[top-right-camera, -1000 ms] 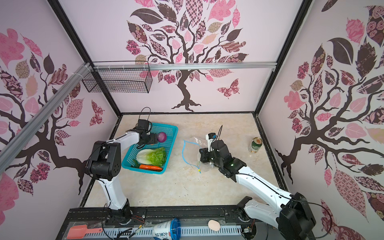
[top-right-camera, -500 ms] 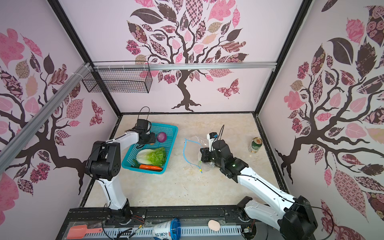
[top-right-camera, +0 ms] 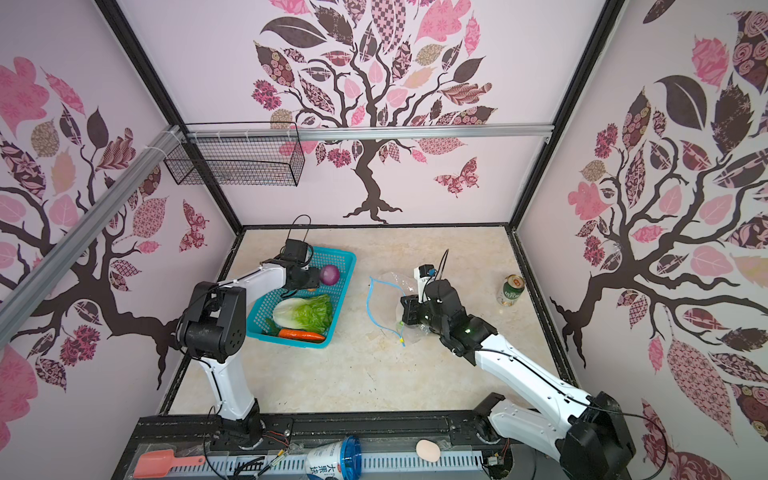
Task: Place the food in the zip-top bag and seal the zipper
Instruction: 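Lower the left gripper onto the wrinkled brown potato and grasp it, then lift the brown potato with the left gripper and carry it toward the bag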
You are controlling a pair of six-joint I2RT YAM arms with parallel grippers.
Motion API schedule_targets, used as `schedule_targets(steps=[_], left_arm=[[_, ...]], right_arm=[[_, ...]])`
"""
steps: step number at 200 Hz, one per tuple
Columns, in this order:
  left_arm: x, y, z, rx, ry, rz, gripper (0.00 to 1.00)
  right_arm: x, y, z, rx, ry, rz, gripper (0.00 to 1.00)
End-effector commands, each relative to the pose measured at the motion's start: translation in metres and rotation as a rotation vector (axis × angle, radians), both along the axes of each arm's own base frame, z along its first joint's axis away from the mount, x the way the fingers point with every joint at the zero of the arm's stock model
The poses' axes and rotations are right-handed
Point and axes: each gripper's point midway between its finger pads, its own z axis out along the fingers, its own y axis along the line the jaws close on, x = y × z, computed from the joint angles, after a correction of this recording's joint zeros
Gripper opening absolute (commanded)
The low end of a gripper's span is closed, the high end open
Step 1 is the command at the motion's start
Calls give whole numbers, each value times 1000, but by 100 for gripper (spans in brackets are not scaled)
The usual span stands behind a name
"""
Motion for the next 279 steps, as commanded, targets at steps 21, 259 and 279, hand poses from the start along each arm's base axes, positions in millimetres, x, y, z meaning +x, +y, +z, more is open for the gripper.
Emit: schedule_targets(steps=[21, 259, 279], left_arm=[[0, 7, -19, 8, 63, 28, 70], [-2, -16, 126, -235, -273, 2, 50], [-12, -37, 146, -250, -314, -58, 50]], right_arm=[[6, 2, 21, 11, -40, -2, 0], [5, 4, 22, 32, -35, 0, 0], [5, 4, 21, 40, -39, -3, 0]])
